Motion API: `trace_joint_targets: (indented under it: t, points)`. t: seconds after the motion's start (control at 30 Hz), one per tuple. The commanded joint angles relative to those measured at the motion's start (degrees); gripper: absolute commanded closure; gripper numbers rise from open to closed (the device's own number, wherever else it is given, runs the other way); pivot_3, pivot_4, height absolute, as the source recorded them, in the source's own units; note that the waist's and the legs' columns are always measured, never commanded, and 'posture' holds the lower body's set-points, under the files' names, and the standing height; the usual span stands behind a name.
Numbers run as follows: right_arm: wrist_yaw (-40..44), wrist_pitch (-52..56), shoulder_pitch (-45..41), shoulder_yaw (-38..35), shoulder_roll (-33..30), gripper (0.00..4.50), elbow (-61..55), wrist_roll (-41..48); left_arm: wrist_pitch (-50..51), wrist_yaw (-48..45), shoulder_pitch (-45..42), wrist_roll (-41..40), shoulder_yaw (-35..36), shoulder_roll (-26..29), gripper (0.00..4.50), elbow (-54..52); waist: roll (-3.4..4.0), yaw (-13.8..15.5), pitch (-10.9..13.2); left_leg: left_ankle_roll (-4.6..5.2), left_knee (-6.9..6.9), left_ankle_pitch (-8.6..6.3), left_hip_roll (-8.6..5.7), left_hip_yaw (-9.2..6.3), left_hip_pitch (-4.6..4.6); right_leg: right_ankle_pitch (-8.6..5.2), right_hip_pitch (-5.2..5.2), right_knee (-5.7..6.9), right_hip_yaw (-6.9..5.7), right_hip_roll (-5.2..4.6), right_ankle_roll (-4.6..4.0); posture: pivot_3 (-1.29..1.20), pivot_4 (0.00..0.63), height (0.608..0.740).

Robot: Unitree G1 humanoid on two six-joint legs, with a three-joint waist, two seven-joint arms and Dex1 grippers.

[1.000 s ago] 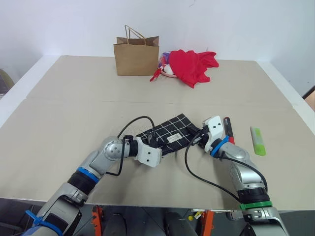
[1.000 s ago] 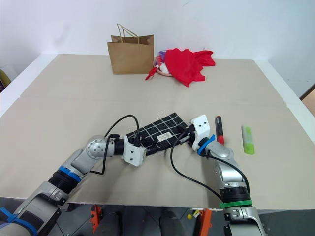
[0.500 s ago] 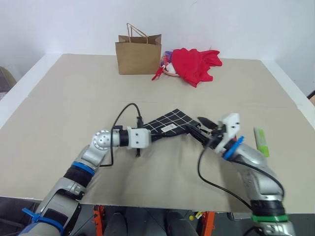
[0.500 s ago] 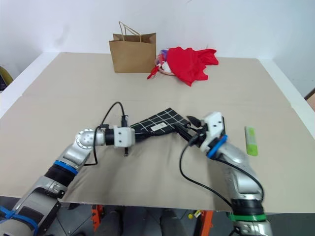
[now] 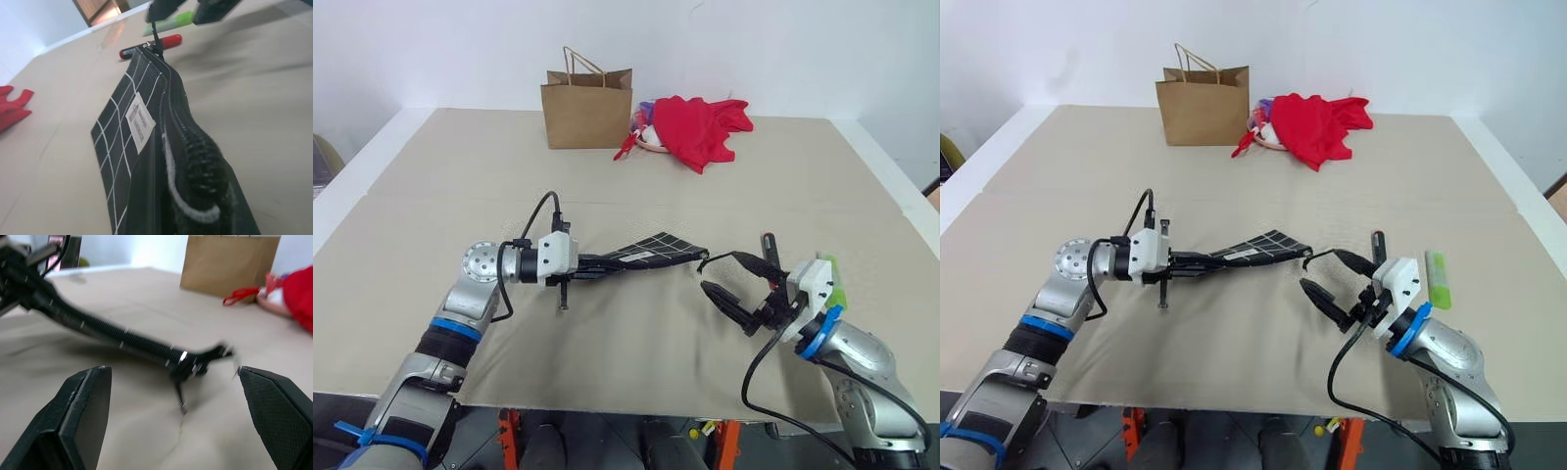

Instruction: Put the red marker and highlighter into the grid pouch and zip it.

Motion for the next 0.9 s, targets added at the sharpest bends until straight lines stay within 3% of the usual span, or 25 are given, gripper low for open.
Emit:
trace_joint_targets:
  t: [0.03, 0.33, 0.43, 0.63, 0.7, 0.9]
  points:
    - [-2.4, 1.2, -1.8, -0.8, 1.3, 0.05, -1.7, 2.5, 0.1, -0.4, 0.4, -0.6, 1.2, 0.2, 4.50, -3.5, 0.00, 0.1, 0.0, 0.00, 0.00, 0.00, 0.00, 0.00, 0.00, 0.01, 0.00, 0.00, 0.00, 0.00, -0.01, 0.00, 0.150, 0.740]
    - [-1.1, 2.0, -2.8, 2.7, 1.5, 0.05, -0.4, 1.4, 1.5, 0.7, 1.7, -0.5, 1.2, -0.3, 4.50, -7.0, 0.01, 0.1, 0.0, 0.00, -0.03, 0.00, 0.00, -0.02, -0.02, -0.01, 0.00, 0.00, -0.02, 0.00, -0.03, 0.00, 0.150, 0.740]
    - [-1.1, 1.9, -2.7, 2.5, 1.8, 0.85, -0.3, 2.3, 1.7, 1.1, 1.9, -0.5, 1.2, -0.3, 4.50, -7.5, 0.01, 0.1, 0.0, 0.00, -0.02, 0.00, 0.00, -0.02, -0.02, -0.01, 0.00, 0.00, -0.02, 0.00, -0.03, 0.00, 0.150, 0.740]
    - [-0.4, 1.1, -3.6, 2.3, 1.7, 3.76, -0.5, 2.8, 2.0, 1.7, 2.3, -0.3, 1.2, -0.4, 4.50, -8.2, 0.01, 0.1, 0.0, 0.00, -0.02, 0.00, 0.00, -0.03, -0.02, -0.01, 0.00, 0.00, -0.03, 0.00, -0.02, 0.00, 0.150, 0.740]
    - [0.4, 0.7, -3.4, 2.3, 1.3, 4.37, -0.8, 2.8, 1.8, 1.6, 2.6, -0.2, 1.1, -0.3, 4.50, -8.2, 0.01, 0.1, 0.0, 0.00, -0.02, 0.01, 0.00, -0.03, -0.02, -0.01, 0.00, 0.00, -0.03, 0.00, -0.02, 0.00, 0.150, 0.740]
    - [1.0, 1.1, -3.0, 1.9, 0.8, 4.37, -2.3, 3.5, 1.9, 1.6, 2.9, 0.1, 1.0, -0.3, 4.50, -8.2, 0.01, 0.1, 0.0, 0.00, -0.02, 0.01, 0.00, -0.03, -0.02, -0.01, 0.00, 0.00, -0.03, 0.00, -0.02, 0.00, 0.150, 0.740]
